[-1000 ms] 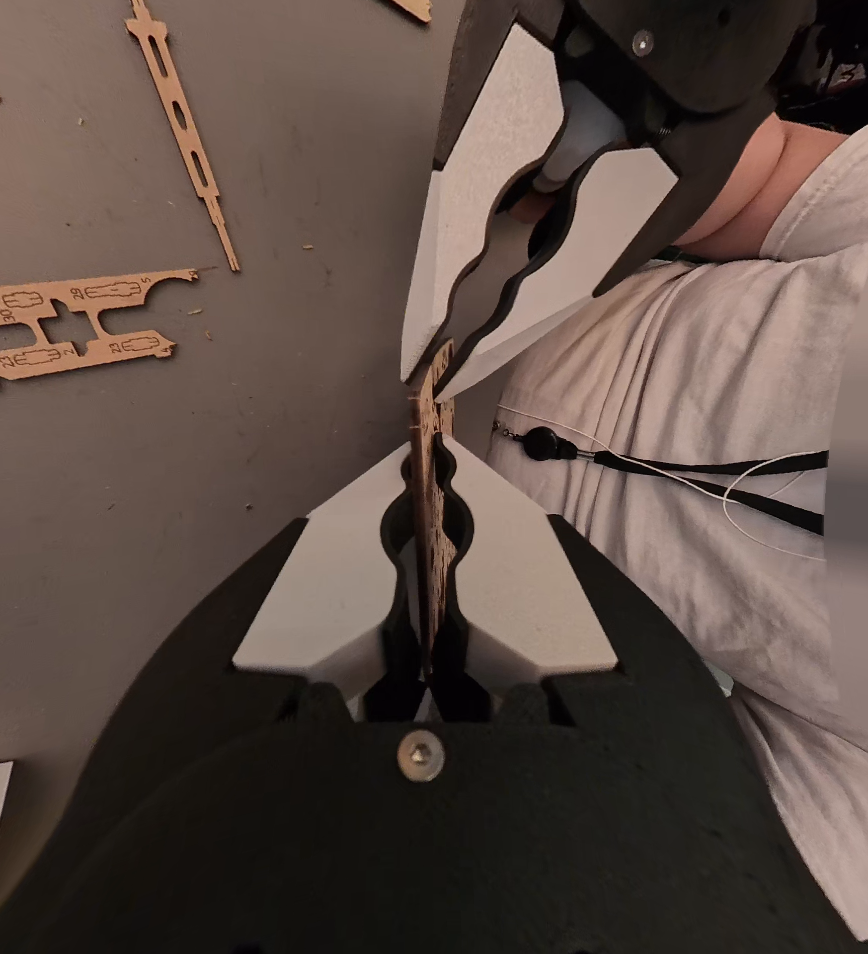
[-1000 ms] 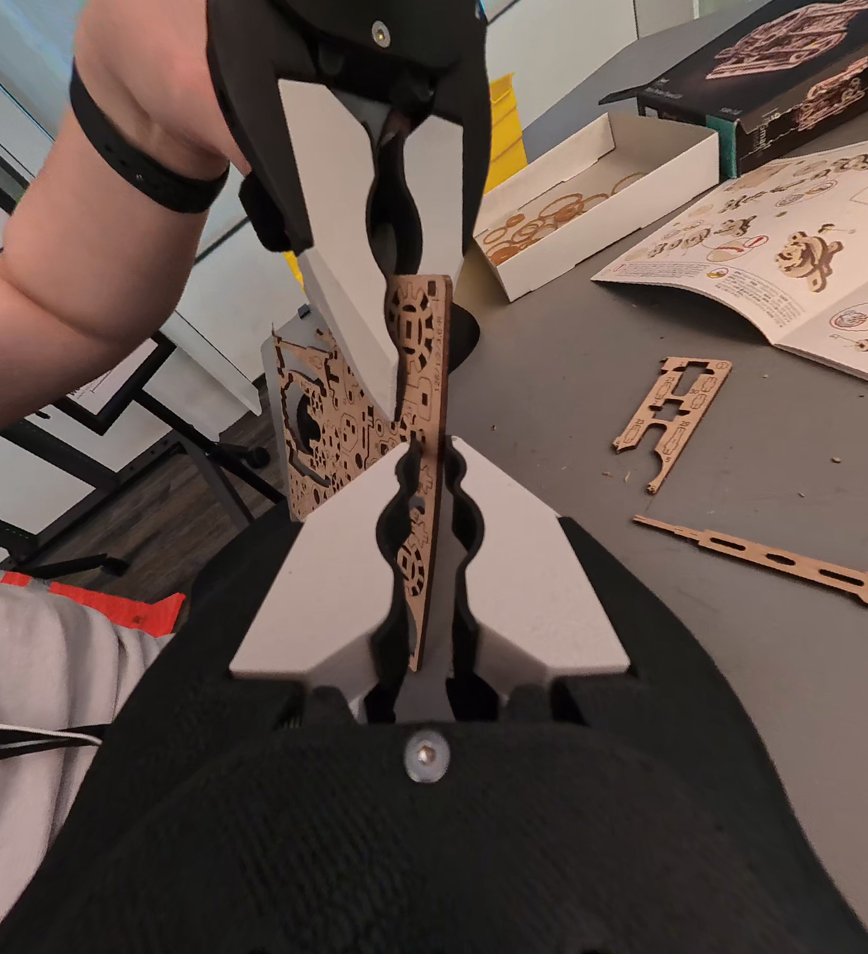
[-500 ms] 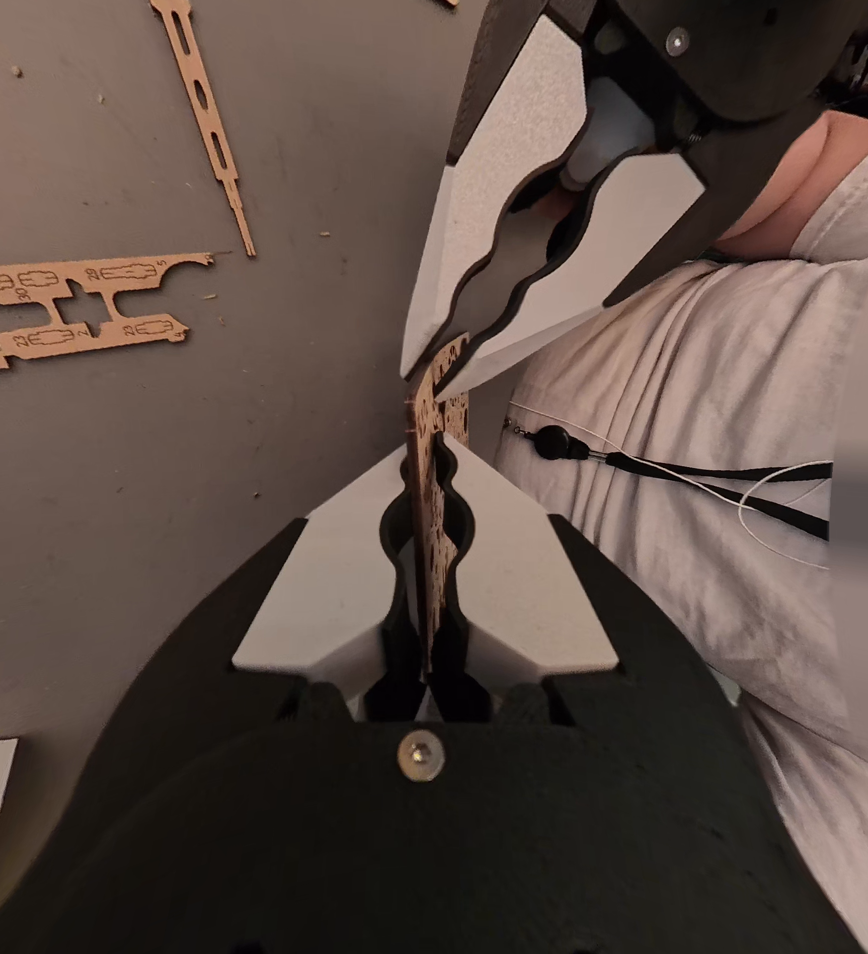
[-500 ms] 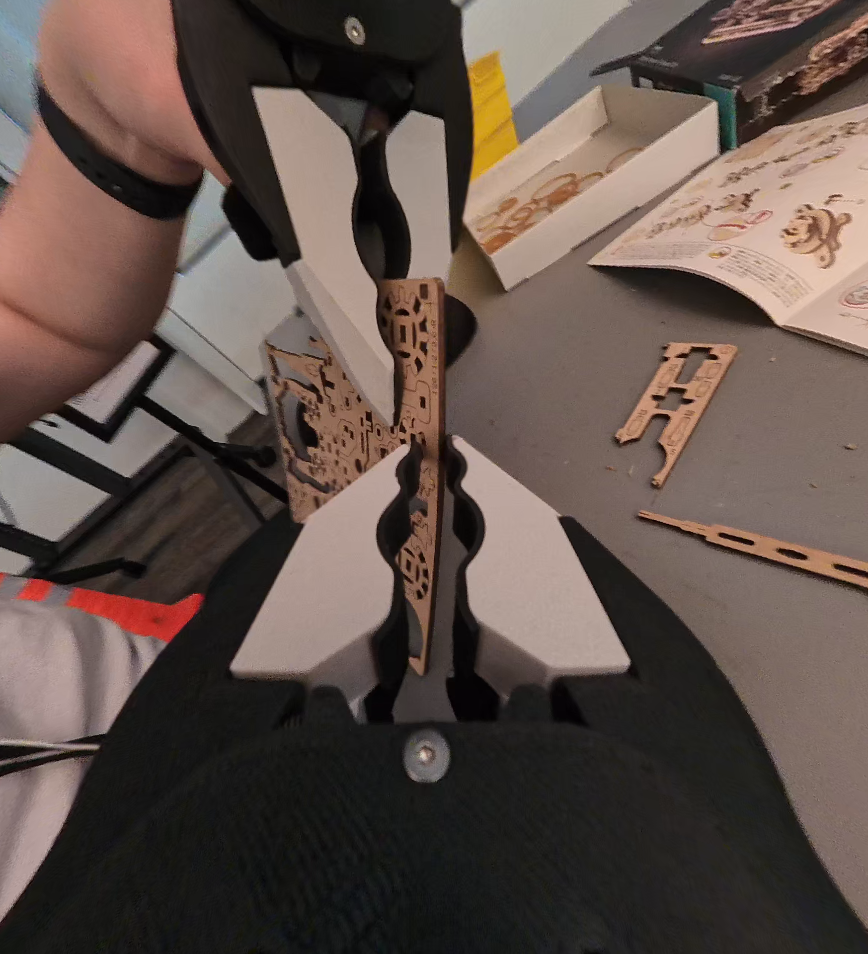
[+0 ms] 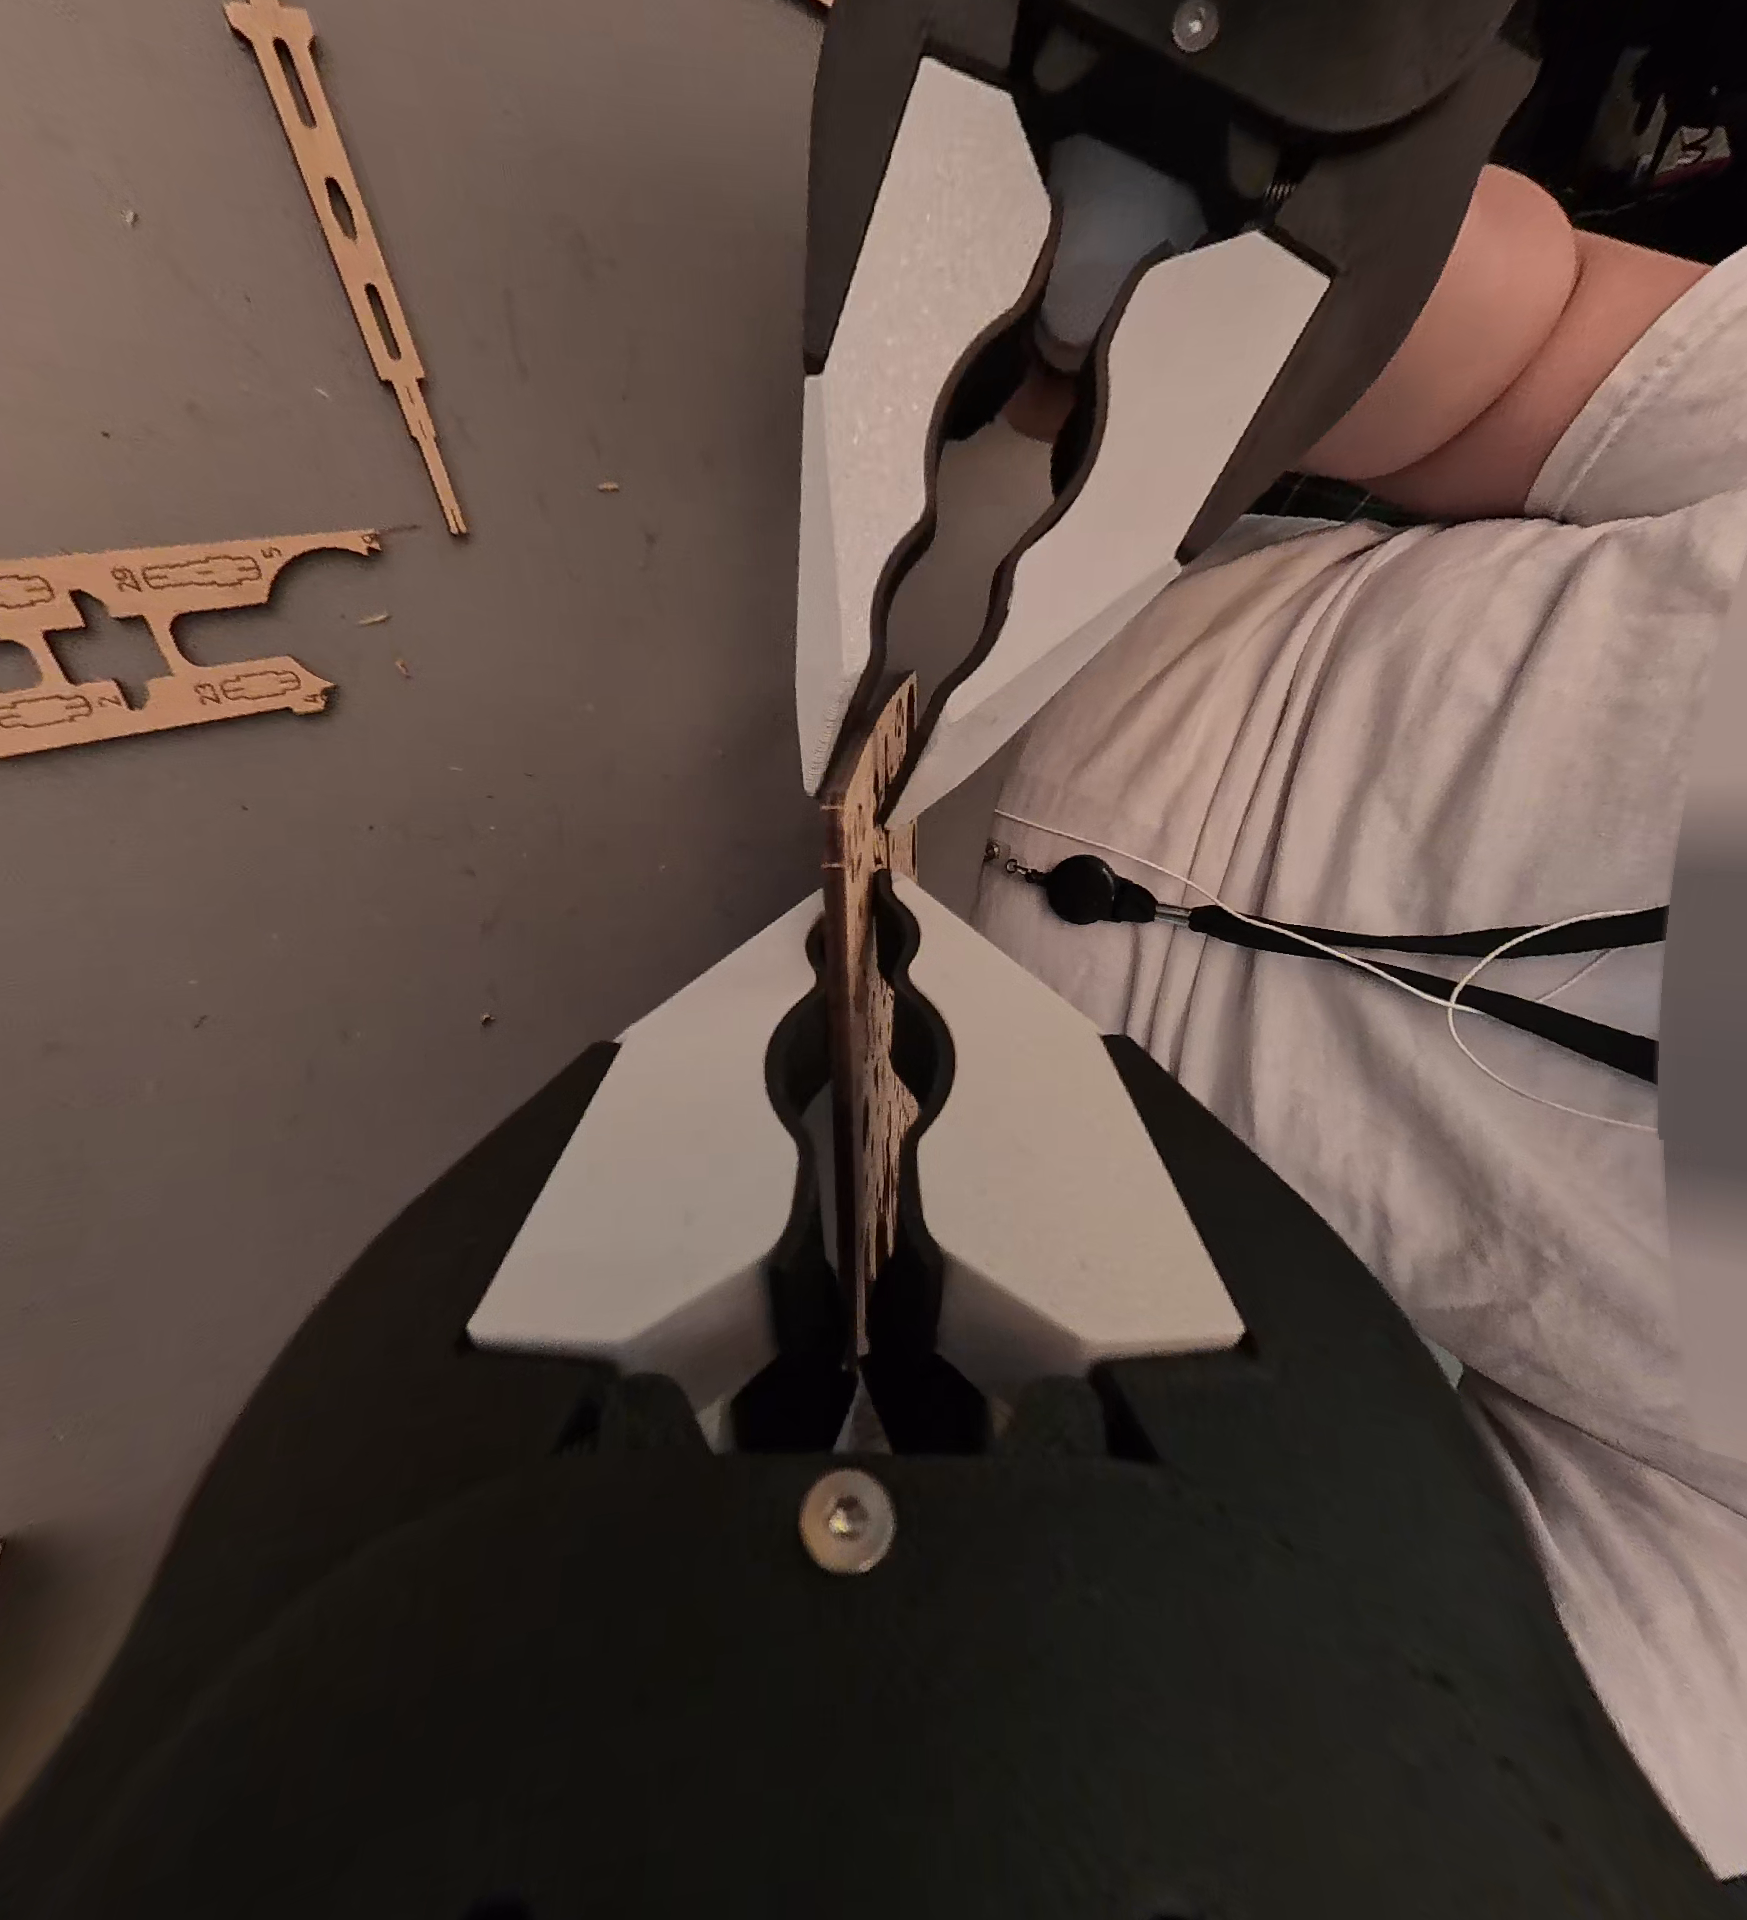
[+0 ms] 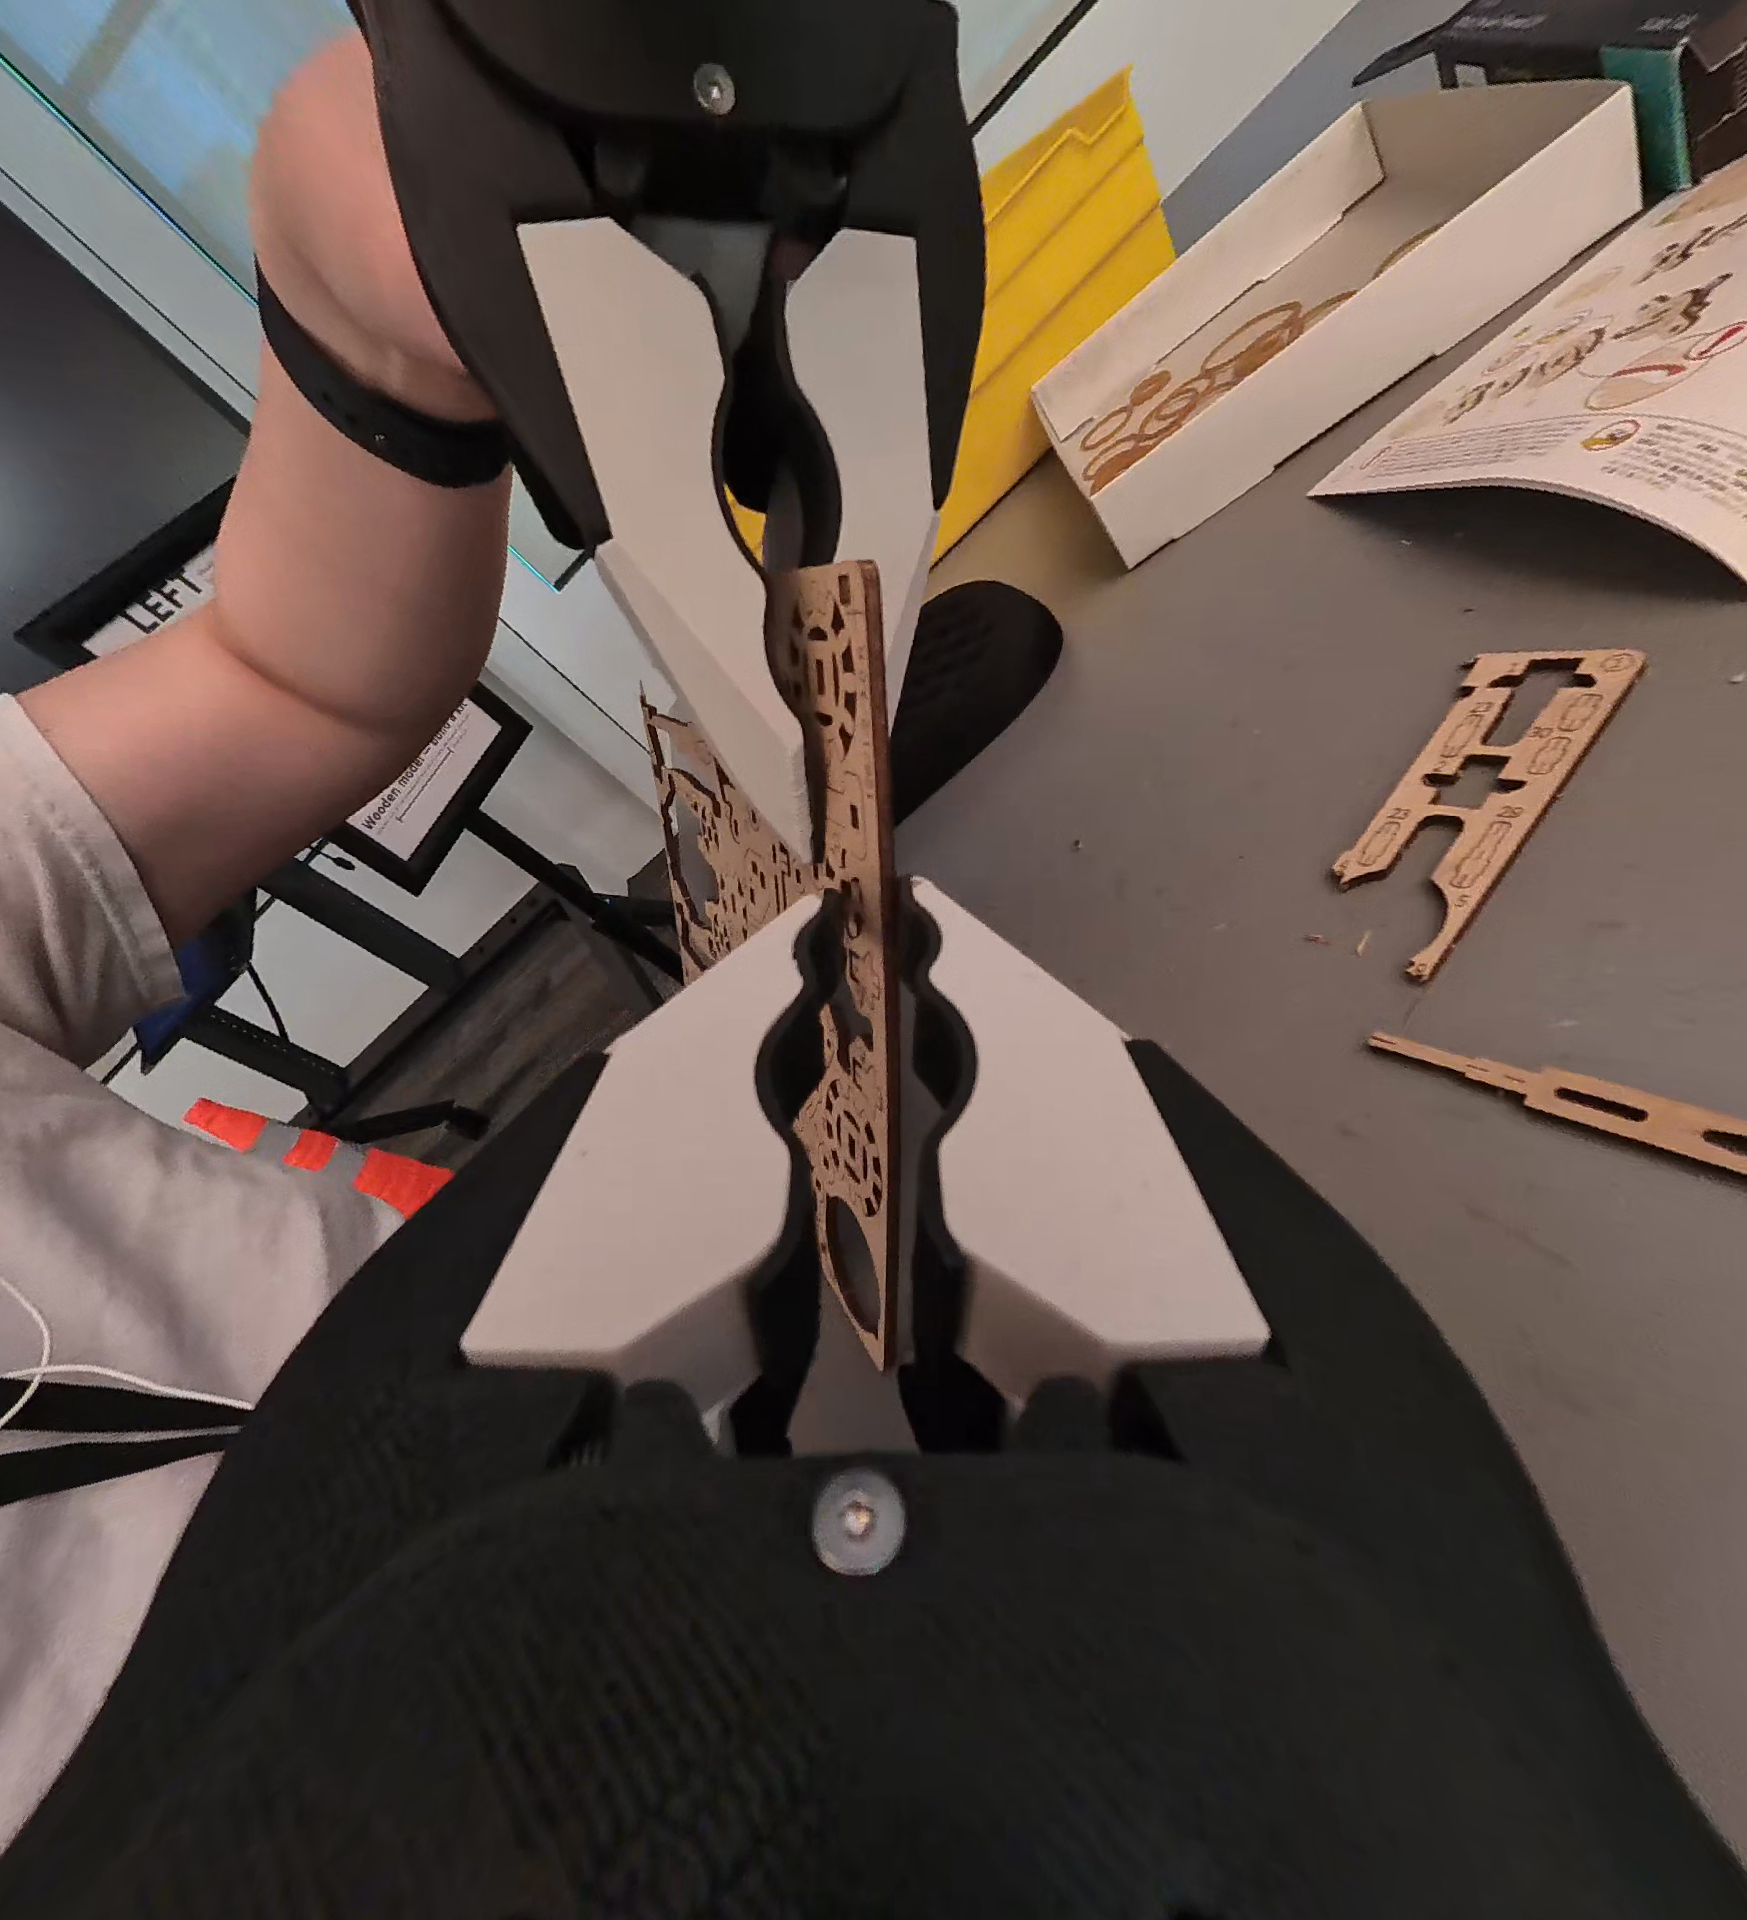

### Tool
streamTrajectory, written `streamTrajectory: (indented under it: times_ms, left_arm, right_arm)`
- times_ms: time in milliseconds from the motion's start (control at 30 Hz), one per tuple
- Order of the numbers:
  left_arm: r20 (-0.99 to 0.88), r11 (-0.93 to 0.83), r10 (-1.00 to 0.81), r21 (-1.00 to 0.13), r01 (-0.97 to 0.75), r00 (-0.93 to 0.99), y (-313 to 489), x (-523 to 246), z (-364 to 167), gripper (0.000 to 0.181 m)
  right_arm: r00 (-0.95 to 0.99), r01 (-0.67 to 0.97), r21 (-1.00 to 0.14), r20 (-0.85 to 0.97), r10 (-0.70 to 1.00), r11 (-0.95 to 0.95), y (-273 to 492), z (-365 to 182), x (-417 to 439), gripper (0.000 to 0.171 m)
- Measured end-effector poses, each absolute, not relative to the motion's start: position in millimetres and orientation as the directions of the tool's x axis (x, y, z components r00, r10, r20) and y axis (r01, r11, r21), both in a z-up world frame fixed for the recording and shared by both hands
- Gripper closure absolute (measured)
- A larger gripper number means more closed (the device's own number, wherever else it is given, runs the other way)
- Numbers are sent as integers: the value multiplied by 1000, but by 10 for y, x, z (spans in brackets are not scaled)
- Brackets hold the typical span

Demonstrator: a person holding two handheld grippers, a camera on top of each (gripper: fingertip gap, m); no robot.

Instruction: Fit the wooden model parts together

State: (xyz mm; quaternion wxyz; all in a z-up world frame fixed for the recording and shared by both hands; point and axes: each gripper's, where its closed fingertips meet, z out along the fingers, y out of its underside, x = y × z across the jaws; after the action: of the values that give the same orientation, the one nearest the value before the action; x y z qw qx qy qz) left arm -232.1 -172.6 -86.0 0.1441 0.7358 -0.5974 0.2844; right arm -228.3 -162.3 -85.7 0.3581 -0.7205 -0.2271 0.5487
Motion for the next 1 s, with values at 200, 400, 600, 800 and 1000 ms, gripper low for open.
streamTrajectory:
  times_ms: [200,400,600,800,1000]
  left_arm:
    - [590,-253,-796,-126,-959,133,-1740,-2323,-860,181]
    - [566,-277,-808,-117,-954,165,-1700,-2327,-905,180]
    - [555,-300,-809,-109,-948,192,-1664,-2340,-937,180]
    - [551,-321,-808,-110,-941,212,-1625,-2344,-943,179]
    - [601,-291,-786,-147,-946,148,-1709,-2346,-839,181]
  right_arm:
    - [332,-64,-774,-612,718,-630,-1624,-872,-2288,162]
    - [434,-35,-793,-561,705,-609,-1581,-928,-2289,160]
    - [523,-22,-805,-514,679,-592,-1541,-967,-2292,158]
    - [566,-46,-808,-505,651,-587,-1503,-972,-2286,157]
    - [255,-193,-736,-676,691,-649,-1591,-827,-2283,163]
